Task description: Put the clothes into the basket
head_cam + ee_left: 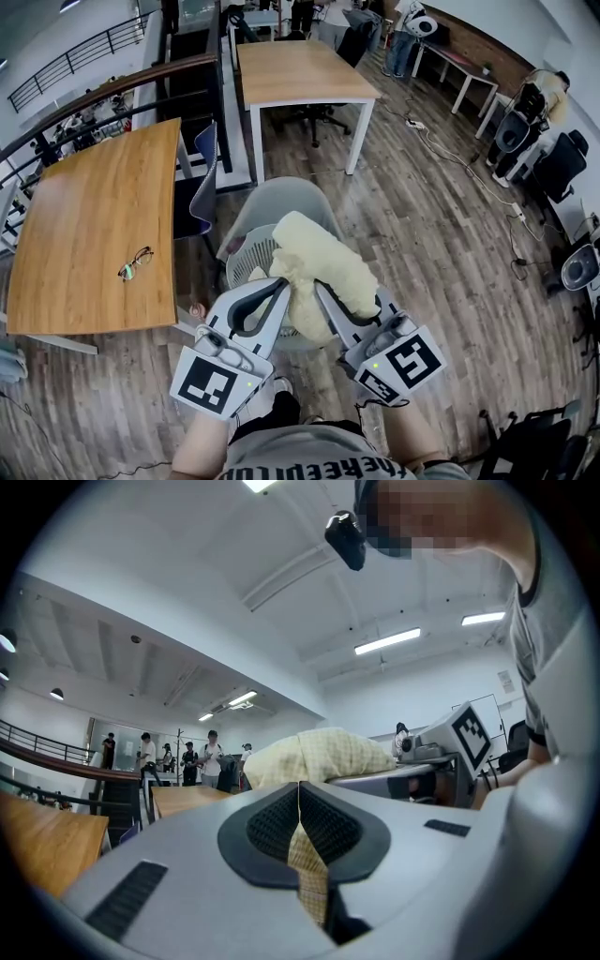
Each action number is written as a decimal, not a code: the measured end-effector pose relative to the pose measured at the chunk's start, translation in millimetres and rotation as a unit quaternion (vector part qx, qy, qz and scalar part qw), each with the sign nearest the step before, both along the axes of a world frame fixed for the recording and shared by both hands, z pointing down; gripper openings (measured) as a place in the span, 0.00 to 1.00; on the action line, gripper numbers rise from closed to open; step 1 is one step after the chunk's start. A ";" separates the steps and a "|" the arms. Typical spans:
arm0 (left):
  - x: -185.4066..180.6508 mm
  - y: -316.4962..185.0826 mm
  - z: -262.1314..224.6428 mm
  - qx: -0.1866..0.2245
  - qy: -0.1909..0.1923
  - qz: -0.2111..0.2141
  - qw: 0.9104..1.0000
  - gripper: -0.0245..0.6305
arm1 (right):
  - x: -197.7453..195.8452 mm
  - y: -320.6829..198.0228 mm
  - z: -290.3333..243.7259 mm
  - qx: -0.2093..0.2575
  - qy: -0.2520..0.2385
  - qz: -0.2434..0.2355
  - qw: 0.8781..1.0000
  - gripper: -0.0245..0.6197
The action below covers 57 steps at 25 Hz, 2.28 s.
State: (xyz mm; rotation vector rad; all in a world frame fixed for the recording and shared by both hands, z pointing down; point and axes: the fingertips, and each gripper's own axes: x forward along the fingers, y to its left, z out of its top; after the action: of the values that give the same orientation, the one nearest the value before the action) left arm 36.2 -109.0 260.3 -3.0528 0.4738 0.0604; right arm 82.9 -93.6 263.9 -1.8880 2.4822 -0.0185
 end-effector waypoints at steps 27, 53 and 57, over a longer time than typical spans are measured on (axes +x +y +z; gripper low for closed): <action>7.7 -37.7 0.8 0.000 0.013 -0.037 0.999 0.06 | 11.8 -35.0 -0.1 -0.005 0.001 -0.026 1.000 0.14; 29.4 -59.8 14.7 -0.014 0.022 -0.209 0.978 0.06 | 40.7 -74.5 16.7 -0.024 0.009 -0.191 0.981 0.14; 33.2 -66.5 13.7 -0.017 0.022 -0.233 0.972 0.06 | 46.4 -82.8 17.4 -0.028 0.007 -0.212 0.977 0.14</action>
State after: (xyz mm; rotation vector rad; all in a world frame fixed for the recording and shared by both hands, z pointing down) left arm 69.4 -175.4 274.0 -2.8854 1.1871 0.1015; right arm 129.3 -176.4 281.3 -1.3399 2.8689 -0.0823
